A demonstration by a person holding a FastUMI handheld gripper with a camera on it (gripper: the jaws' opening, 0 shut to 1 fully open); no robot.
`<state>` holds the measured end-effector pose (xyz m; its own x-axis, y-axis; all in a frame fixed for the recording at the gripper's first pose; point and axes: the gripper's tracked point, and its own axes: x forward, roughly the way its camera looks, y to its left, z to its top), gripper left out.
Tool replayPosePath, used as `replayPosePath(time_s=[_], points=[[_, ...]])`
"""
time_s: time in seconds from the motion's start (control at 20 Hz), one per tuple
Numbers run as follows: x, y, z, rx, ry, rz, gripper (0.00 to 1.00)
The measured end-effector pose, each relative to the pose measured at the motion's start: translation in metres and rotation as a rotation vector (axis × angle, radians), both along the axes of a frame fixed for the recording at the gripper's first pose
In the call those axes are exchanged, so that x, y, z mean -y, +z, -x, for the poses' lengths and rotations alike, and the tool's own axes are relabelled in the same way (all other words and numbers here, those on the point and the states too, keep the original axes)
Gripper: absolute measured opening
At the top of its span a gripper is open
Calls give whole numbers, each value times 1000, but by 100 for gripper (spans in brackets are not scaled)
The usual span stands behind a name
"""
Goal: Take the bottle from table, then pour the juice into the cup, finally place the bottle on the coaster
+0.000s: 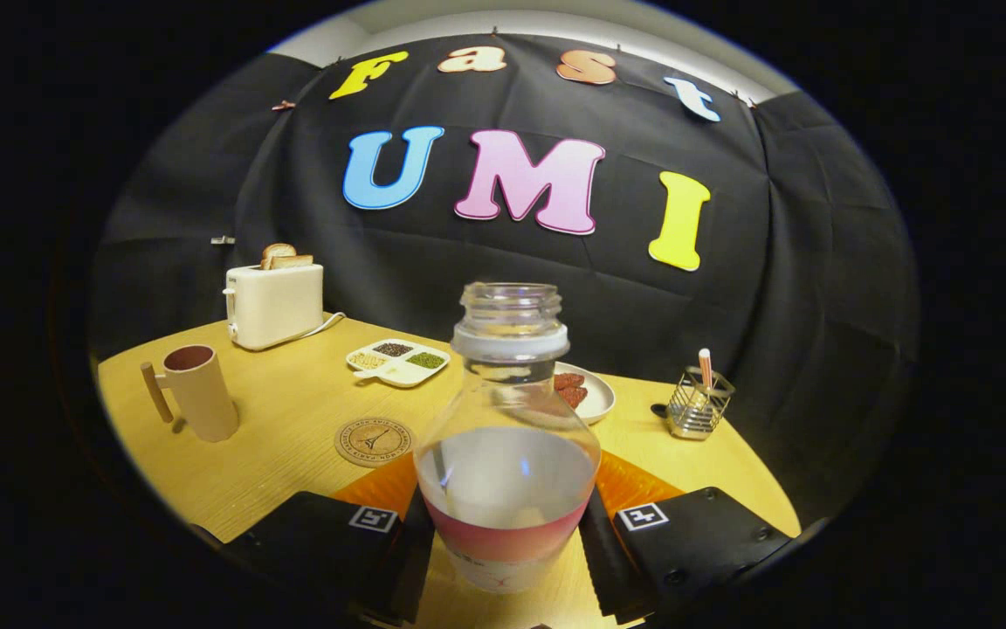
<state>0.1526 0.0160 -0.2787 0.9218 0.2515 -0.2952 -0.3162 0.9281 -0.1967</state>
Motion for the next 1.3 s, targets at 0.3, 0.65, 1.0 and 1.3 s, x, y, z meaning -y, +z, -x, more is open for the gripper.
replayPosePath(time_s=[0.3, 0.65, 1.0, 1.3], points=[[-38, 64, -7, 63, 23, 154, 76], [-130, 97, 15, 159, 155, 420, 76], [-197, 83, 27, 257, 258, 697, 76], [-229, 53, 23, 308, 349, 878, 76]])
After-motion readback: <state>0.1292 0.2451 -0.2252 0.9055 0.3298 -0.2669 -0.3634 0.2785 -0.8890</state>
